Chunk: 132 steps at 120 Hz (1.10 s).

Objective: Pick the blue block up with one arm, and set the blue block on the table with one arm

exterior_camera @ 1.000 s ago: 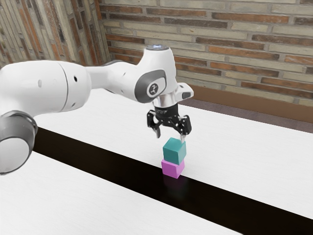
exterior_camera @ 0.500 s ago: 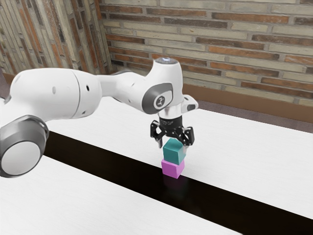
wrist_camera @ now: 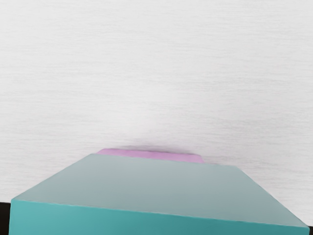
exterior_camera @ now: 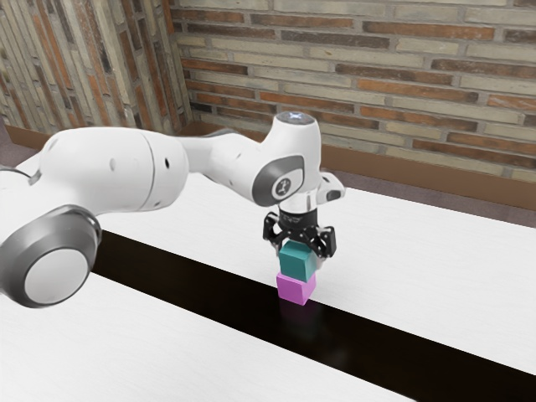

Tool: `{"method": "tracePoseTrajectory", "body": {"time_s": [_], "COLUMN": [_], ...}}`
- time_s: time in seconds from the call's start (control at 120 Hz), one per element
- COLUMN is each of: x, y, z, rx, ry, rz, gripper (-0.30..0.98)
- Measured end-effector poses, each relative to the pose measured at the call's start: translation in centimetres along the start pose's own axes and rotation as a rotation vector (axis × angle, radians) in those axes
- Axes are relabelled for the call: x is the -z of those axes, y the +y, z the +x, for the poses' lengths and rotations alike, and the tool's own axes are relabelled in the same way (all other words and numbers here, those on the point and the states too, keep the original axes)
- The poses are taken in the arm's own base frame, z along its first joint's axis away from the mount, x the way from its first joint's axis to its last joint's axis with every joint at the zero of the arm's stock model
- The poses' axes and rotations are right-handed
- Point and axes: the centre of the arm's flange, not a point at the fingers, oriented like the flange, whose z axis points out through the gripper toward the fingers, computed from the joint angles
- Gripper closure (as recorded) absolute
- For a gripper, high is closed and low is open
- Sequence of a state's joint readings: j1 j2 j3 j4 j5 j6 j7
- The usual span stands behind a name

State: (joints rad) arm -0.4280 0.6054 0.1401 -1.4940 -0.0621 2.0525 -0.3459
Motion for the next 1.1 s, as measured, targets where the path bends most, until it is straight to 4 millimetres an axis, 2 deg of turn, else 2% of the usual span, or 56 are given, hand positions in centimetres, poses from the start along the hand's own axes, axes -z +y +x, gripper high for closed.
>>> {"method": "tracePoseTrajectory", "body": {"time_s": [0.125,0.208,0.275,0.392,0.475,0.592,0.675,0.783,0.983,1.1], "x": [-0.1,0.2,1.9,7.0,8.7,9.1,8.2,5.4,-0.9,-2.1], "y": [0.0,-0.1,-0.4,-1.4,-4.4,-10.5,-14.2,-18.0,-20.3,-20.2], "z": [0.0,0.0,-0.1,-1.2,-0.8,0.5,1.4,3.2,5.5,6.2], "rx": [0.006,0.011,0.016,0.018,0.042,0.098,0.118,0.117,0.051,0.011], "ry": [-0.002,-0.001,0.015,0.053,0.059,0.041,0.021,-0.009,-0.005,0.033], "rz": [-0.011,-0.013,-0.020,-0.045,-0.032,0.010,0.036,0.060,0.046,0.009], "gripper": [0.22,0.29,0.33,0.36,0.36,0.35,0.36,0.38,0.41,0.42]}}
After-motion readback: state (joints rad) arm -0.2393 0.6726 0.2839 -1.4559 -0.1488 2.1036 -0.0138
